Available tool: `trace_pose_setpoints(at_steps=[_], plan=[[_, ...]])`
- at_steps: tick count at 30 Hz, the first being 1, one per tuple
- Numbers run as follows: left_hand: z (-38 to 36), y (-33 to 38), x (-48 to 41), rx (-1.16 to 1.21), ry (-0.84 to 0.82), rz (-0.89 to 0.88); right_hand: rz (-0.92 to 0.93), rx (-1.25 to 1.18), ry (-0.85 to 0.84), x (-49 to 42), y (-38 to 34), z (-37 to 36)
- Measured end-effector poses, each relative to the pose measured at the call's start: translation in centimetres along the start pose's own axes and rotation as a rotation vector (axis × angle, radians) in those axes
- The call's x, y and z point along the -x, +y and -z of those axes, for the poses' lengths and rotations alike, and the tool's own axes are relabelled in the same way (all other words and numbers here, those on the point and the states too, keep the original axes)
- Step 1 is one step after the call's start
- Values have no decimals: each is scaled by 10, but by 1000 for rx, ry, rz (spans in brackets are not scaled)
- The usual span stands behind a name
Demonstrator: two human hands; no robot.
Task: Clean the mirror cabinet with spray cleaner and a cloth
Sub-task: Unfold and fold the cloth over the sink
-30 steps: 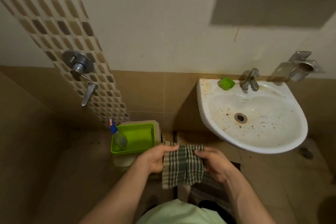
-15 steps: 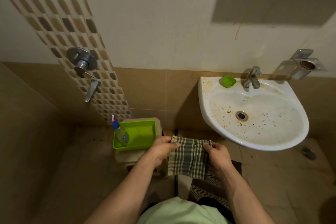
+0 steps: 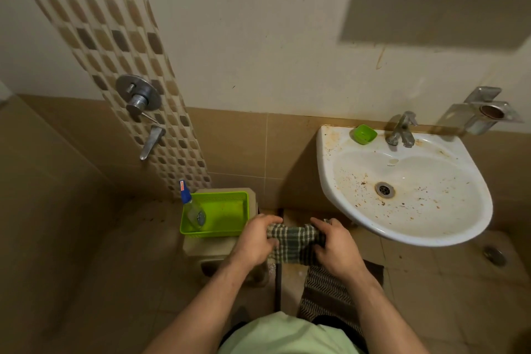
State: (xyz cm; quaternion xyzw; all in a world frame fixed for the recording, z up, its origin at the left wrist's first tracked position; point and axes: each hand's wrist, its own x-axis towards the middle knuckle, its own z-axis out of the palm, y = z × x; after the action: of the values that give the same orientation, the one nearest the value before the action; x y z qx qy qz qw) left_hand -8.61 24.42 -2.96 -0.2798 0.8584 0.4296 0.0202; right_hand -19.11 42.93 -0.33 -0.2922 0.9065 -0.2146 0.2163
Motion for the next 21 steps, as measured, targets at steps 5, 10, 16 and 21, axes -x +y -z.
trace_pose_setpoints(at_steps=[5,10,16,21], plan=[[3,-3,0,-73,54,-107,-13,-27,78,2,14,5],[33,7,-4,548,-121,52,-135,-905,-155,7,16,26],[25,21,5,1062,-306,350,-406,-1411,-153,-8,-2,21],[18,13,5,1110,-227,307,-427,-1460,-222,-11,9,27]])
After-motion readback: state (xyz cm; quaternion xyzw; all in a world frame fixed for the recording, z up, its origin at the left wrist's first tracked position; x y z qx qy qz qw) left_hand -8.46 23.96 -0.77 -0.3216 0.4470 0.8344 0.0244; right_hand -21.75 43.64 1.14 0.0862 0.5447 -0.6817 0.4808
